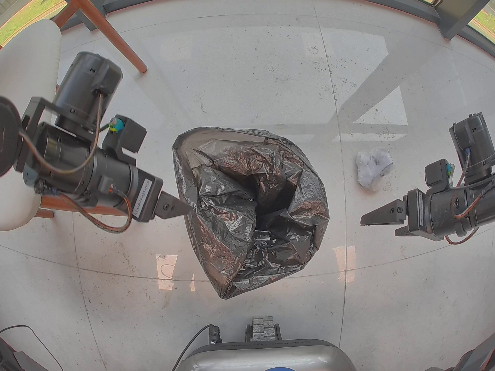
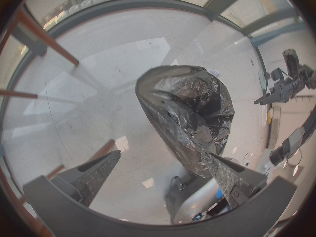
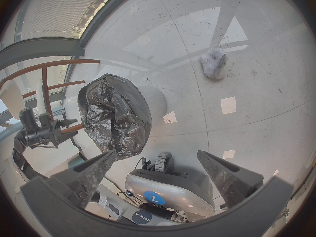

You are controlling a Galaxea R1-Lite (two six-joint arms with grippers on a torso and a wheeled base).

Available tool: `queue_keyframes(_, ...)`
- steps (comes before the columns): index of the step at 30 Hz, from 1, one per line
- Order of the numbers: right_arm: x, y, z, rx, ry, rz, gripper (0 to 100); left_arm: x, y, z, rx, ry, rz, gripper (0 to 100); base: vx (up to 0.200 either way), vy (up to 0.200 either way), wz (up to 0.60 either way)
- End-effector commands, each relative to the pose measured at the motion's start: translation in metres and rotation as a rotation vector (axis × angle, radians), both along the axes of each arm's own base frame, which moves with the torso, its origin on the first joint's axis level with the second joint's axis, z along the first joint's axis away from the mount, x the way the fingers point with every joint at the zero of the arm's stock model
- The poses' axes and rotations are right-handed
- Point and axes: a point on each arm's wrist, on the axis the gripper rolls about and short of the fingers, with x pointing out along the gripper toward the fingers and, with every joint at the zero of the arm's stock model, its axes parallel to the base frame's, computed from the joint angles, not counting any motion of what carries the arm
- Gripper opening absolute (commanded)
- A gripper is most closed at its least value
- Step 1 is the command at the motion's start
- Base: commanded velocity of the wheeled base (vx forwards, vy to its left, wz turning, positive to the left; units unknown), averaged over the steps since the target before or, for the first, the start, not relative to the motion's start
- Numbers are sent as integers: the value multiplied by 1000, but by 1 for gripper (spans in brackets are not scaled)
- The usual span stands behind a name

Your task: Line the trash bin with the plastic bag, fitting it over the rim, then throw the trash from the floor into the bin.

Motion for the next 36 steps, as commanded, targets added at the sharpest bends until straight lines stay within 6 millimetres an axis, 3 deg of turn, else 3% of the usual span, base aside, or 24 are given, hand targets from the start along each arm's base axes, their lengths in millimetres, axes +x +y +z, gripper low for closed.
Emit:
queue_keyframes(1,0,0,-2,6,-14,0,100,-15,-4,-17,-98,48,25,100,0,0,0)
queue_keyframes(6,1,0,-8,19,-46,-3,100,-21,-19,-16,-149,71,29,100,0,0,0)
queue_keyframes(25,4,3,-16,20,-45,4,100,16,-53,-40,-8,17,143,100,0,0,0)
queue_keyframes(30,4,3,-16,20,-45,2,100,17,-58,-43,4,20,132,100,0,0,0)
queue_keyframes(31,4,2,-16,20,-45,1,100,18,-59,-45,8,23,131,0,0,0,0)
queue_keyframes(36,4,2,-15,20,-46,1,100,20,-61,-46,9,19,135,0,0,0,0)
